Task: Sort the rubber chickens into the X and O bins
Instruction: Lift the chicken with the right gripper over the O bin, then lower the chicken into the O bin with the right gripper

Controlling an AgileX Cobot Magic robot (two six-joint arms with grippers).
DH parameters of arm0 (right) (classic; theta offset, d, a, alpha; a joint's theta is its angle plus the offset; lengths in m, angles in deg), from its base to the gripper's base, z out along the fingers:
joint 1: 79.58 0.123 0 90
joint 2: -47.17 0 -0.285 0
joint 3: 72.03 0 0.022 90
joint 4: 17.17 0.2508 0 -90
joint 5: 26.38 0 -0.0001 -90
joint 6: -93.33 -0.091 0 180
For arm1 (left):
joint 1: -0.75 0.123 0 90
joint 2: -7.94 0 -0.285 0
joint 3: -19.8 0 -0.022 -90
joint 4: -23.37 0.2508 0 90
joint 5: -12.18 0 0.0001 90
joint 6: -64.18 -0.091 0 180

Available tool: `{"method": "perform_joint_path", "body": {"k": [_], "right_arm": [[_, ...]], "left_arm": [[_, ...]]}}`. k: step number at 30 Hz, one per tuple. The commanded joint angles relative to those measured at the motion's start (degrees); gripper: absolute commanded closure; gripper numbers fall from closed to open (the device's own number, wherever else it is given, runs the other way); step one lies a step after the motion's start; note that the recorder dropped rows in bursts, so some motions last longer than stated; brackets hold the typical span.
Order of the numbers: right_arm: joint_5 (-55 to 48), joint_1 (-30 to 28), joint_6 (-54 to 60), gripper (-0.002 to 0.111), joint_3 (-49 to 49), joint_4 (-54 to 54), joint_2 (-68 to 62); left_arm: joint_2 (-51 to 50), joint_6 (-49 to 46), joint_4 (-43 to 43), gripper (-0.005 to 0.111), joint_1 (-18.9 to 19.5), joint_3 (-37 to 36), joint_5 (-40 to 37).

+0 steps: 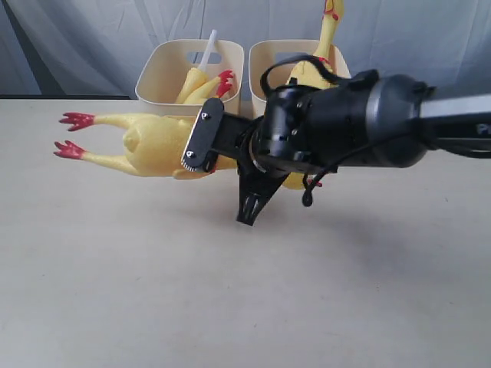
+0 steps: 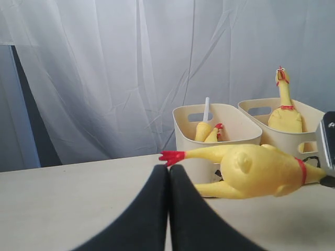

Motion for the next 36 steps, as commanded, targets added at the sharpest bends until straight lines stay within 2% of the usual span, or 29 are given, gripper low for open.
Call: {"method": "perform_joint_path", "body": {"k": [1, 12, 20, 23, 28, 36], "right_arm": [[-0.8, -0.1, 5.5, 0.109, 0.1, 12.4, 5.6], [-4.9, -1.4, 5.5, 0.109, 0.1, 18.3, 14.9], [-7.2, -11.1, 5.5, 0.109, 0.1, 33.2, 20.9], [-7.8, -14.2, 5.5, 0.109, 0.1, 35.6, 22.6], [-15.2, -19.0, 5.5, 0.109, 7.6, 36.9, 21.0], [-26.7, -19.0, 0.1, 0.109, 26.7, 33.5, 8.7]], "left_arm": [[0.3, 0.1, -0.2, 0.107, -0.2, -0.3, 0.3], [0.3, 0.1, -0.2, 0.107, -0.2, -0.3, 0.3], [0.3, 0.1, -0.2, 0.107, -0.2, -0.3, 0.3], [0.3, 0.1, -0.2, 0.107, -0.2, -0.3, 0.3], [0.3, 0.1, -0.2, 0.107, -0.2, -0.3, 0.3], [0.3, 0.1, -0.2, 0.107, -0.2, -0.3, 0.3]]}}
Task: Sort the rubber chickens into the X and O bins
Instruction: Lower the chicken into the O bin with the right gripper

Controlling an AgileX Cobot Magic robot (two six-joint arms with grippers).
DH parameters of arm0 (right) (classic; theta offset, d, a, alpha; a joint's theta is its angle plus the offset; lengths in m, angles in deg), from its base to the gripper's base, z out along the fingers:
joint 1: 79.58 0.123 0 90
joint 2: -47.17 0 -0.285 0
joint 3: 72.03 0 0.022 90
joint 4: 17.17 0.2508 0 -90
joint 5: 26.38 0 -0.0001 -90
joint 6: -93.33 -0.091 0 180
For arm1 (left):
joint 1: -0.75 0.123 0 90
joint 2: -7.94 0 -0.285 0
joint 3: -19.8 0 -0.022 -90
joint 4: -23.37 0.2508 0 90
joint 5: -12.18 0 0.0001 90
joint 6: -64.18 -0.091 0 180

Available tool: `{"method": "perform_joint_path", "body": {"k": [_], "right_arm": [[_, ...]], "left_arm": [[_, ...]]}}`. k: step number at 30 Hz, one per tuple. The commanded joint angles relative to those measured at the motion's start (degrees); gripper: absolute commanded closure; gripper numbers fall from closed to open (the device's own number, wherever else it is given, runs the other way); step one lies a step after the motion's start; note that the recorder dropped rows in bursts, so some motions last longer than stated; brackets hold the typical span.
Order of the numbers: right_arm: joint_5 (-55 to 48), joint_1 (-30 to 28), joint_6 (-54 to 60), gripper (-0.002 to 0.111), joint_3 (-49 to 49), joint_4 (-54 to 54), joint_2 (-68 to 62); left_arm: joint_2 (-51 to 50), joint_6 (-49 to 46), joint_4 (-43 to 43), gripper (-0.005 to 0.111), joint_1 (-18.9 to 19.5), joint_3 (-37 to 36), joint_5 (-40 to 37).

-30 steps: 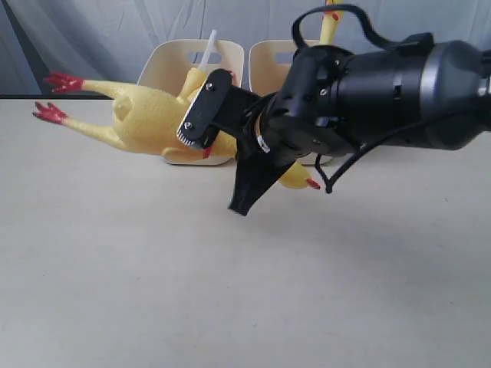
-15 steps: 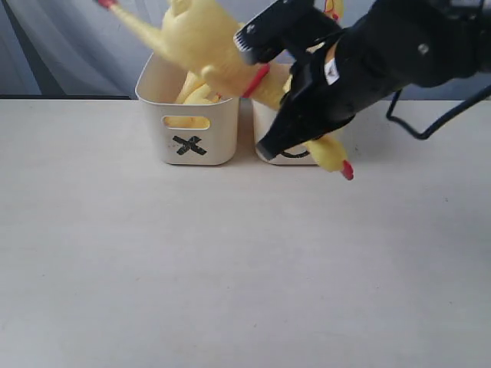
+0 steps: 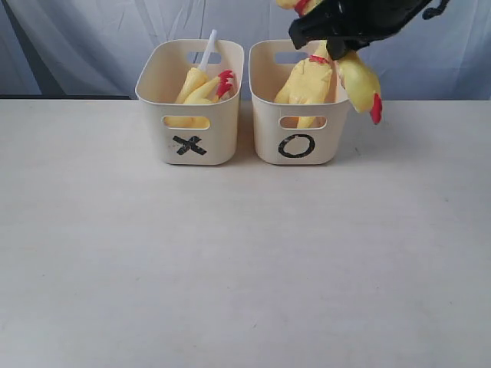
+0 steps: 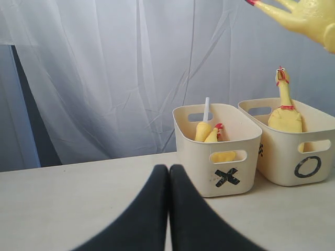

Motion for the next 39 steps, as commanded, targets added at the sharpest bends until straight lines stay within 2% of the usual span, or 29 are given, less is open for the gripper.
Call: {"method": "perform_joint_path", "body": {"k": [1, 4, 10, 18, 33, 39], "right_arm": [[-4.7, -0.3, -4.4, 0.109, 7.0, -5.5, -6.0], [-8.2, -0.3, -7.7, 0.109, 9.2, -10.6, -8.9], [-14.3, -0.3, -8.9, 0.109, 15.0, -12.3, -15.5], [-14.3, -0.3, -10.5, 0.109, 17.0, -14.6, -19.3], [-14.3, -0.3, -10.0, 0.109, 17.0, -9.4, -19.5], [-14.3, -0.3, -10.6, 0.109, 17.0, -13.0, -19.9]], "left_arm": [[0.3, 0.1, -0.2, 0.107, -0.2, -0.3, 0.3], [0.3, 0.1, -0.2, 0.107, -0.2, -0.3, 0.3], [0.3, 0.1, -0.2, 0.107, -0.2, -0.3, 0.3], [0.3, 0.1, -0.3, 0.107, -0.2, -0.3, 0.3], [0.3, 0.1, -0.4, 0.107, -0.2, -0.3, 0.3], [0.3, 0.1, -0.4, 0.107, -0.2, -0.3, 0.3]]}}
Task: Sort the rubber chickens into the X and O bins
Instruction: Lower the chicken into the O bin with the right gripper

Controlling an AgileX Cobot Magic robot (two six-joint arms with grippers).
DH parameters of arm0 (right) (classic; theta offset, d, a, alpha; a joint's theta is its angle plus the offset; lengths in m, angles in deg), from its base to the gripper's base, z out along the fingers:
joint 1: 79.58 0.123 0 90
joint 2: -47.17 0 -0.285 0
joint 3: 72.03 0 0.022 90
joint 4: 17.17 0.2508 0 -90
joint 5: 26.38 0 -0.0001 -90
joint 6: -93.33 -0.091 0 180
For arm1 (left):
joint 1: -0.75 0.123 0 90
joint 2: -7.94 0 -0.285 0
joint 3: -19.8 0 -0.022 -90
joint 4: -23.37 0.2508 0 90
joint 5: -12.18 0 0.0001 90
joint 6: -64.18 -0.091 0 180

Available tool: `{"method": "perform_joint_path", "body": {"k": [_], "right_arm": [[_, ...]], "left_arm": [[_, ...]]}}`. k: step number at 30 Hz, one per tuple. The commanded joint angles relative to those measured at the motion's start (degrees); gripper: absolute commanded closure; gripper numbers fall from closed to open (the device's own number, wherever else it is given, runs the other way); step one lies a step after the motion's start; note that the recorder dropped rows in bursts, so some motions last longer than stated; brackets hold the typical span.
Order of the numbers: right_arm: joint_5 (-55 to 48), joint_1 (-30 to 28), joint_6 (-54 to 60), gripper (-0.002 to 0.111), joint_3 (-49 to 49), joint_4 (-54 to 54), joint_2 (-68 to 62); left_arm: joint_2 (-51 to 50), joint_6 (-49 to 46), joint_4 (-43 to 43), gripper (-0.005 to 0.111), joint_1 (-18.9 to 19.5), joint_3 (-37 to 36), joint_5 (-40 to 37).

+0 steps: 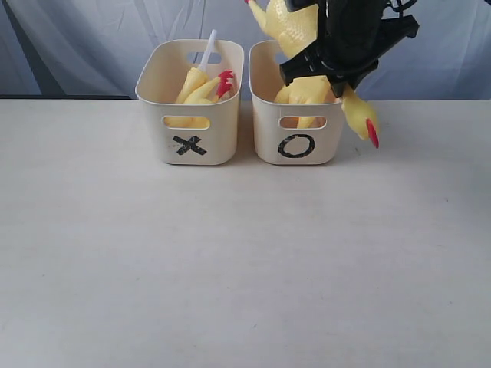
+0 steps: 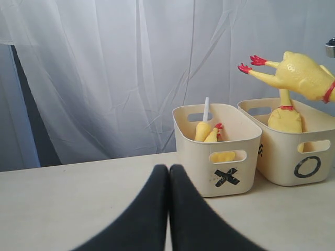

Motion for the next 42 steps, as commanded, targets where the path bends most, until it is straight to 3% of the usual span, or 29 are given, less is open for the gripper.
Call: {"method": "perform_joint_path", "body": {"k": [1, 42], "right_arm": [[0.8, -0.3, -0.5, 0.109, 0.6, -2.8, 0.1], [0.8, -0.3, -1.6, 0.109, 0.6, -7.0, -6.7]], "left_arm": [[0.3, 0.1, -0.4, 0.107, -0.2, -0.3, 0.3], [0.3, 0.1, -0.4, 0.107, -0.2, -0.3, 0.2]]}}
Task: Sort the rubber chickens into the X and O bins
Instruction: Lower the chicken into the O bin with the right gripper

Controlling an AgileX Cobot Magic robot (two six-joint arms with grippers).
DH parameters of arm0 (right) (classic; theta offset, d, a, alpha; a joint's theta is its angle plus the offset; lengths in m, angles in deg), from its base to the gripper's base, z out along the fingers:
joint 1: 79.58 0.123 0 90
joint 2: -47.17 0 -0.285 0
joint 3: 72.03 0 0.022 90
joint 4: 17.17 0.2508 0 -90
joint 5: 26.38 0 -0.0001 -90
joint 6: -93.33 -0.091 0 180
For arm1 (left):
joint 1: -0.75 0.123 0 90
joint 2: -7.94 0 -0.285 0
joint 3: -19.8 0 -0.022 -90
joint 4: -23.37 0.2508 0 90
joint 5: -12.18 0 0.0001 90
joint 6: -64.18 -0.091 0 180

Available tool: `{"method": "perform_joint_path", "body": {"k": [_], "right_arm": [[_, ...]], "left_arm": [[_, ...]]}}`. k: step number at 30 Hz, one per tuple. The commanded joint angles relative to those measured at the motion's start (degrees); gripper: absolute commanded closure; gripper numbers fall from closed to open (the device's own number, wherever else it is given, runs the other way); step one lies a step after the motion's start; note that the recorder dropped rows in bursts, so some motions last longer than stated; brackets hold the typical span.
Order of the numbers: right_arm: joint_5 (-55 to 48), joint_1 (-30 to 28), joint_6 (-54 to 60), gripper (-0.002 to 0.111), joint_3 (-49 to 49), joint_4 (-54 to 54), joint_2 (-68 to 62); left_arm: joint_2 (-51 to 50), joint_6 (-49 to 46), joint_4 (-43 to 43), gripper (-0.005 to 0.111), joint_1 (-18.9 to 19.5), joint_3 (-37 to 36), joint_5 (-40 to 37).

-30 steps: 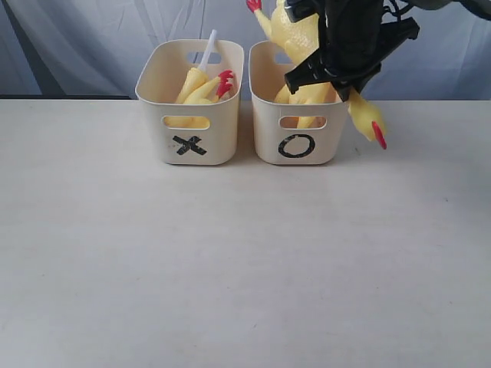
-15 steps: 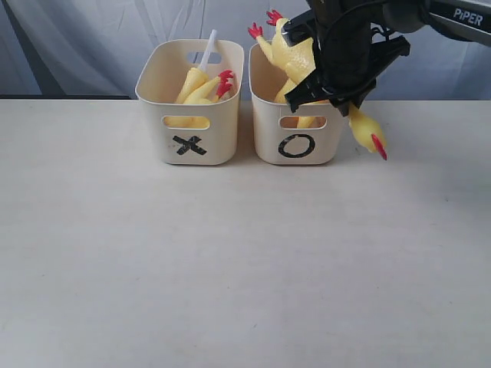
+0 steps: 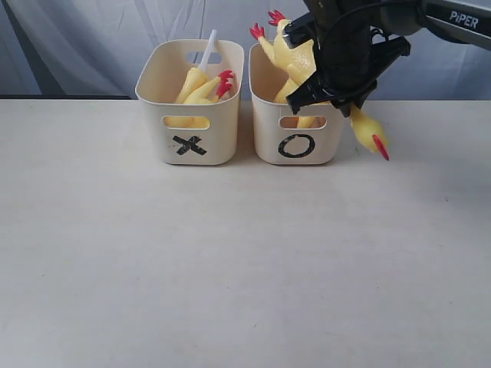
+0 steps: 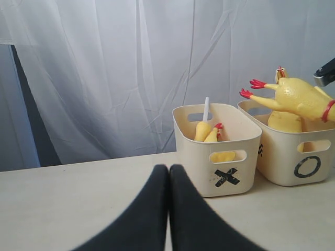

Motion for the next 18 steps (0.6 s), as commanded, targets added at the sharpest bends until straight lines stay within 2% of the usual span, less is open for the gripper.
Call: {"method": "perform_joint_path", "body": {"k": [1, 8, 18], "right_arm": [[0.9, -0.3, -0.5, 0.108, 0.6, -0.4, -0.3], [0.9, -0.3, -0.5, 0.082, 0.6, -0.7, -0.3], [0.9, -0.3, -0.5, 0.082, 0.6, -0.5, -0.3]], "left_arm": [[0.3, 0.1, -0.4, 0.107, -0.2, -0.3, 0.2], [0.3, 0.1, -0.4, 0.107, -0.2, -0.3, 0.2], [0.3, 0.1, -0.4, 0.107, -0.2, -0.3, 0.2]]}}
